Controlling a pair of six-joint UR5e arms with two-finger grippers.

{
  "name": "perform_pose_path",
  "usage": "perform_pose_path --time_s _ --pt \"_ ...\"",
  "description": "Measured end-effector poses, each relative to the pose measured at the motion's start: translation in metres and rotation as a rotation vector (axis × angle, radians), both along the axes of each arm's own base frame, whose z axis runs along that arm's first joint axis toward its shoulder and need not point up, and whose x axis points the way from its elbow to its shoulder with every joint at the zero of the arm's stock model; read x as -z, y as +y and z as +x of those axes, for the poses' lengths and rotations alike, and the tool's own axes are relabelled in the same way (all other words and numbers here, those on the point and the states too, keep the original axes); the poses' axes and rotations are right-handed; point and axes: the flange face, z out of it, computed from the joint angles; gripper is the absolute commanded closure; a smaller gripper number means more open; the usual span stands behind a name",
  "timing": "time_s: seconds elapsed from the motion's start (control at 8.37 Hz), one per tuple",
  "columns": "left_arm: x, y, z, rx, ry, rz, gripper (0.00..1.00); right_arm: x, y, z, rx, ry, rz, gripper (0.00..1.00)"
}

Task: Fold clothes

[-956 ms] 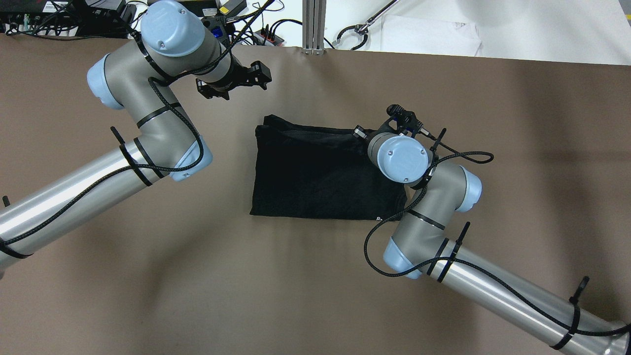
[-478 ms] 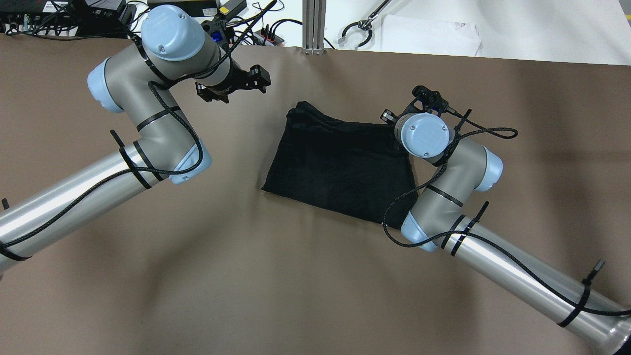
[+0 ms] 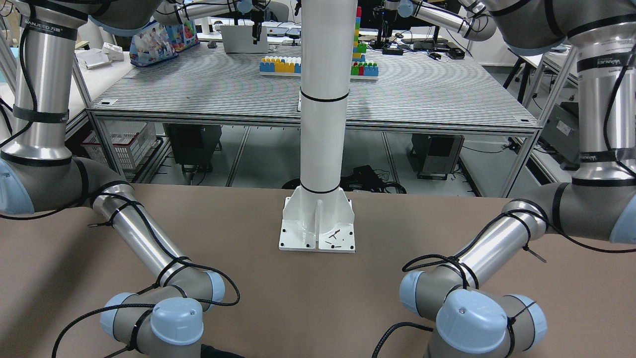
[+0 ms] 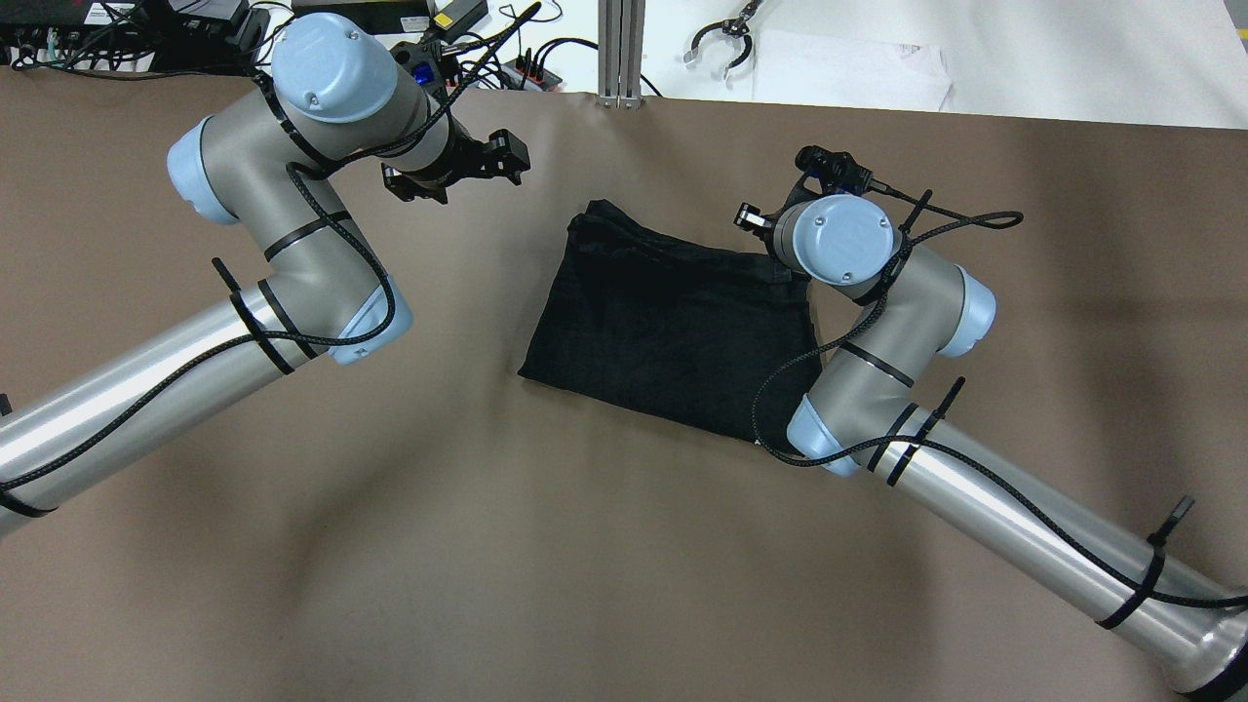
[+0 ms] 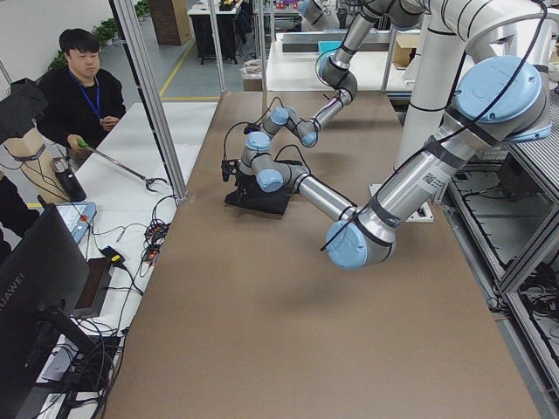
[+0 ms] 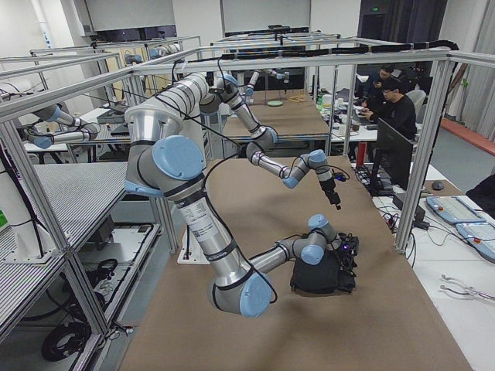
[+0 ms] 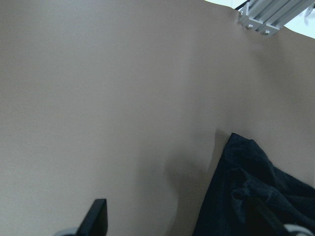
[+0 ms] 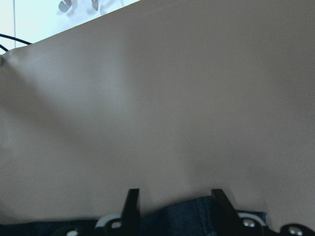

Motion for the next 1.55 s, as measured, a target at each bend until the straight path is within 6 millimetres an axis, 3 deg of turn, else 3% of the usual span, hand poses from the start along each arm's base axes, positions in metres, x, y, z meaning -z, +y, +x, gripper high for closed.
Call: perform_pose_path --time_s 0.24,0.36,0.48,0.72,0.84,1.08,1.31,1.43,1.55 --pt "-0.015 -0.012 -0.023 -0.023 -0.054 0.058 0.00 -0.003 -0.010 0.027 0.127 0.068 0.040 0.06" --pt "-0.039 -0.024 -0.050 -0.038 -0.110 0.095 0.00 -0.017 -0.019 0.051 0.200 0.144 0.066 0.06" --pt "-0.074 -0.037 -0.086 -0.053 -0.183 0.130 0.00 -0.039 -0.028 0.088 0.277 0.233 0.090 0.06" --pt "-0.156 -0.057 -0.181 -0.087 -0.345 0.184 0.00 -0.095 -0.037 0.197 0.433 0.431 0.121 0.06" --pt "-0.195 -0.061 -0.238 -0.104 -0.425 0.204 0.00 -0.118 -0.034 0.267 0.504 0.540 0.133 0.06" --pt "-0.254 -0.059 -0.356 -0.132 -0.568 0.231 0.00 -0.147 -0.012 0.397 0.599 0.722 0.138 0.06" --pt "-0.307 -0.035 -0.481 -0.168 -0.722 0.246 0.00 -0.181 0.024 0.507 0.639 0.902 0.097 0.06" --pt "-0.331 -0.013 -0.540 -0.177 -0.811 0.242 0.00 -0.198 0.046 0.547 0.641 0.997 0.049 0.06" --pt "-0.363 0.020 -0.580 -0.182 -0.900 0.208 0.00 -0.217 0.072 0.575 0.635 1.086 -0.017 0.06"
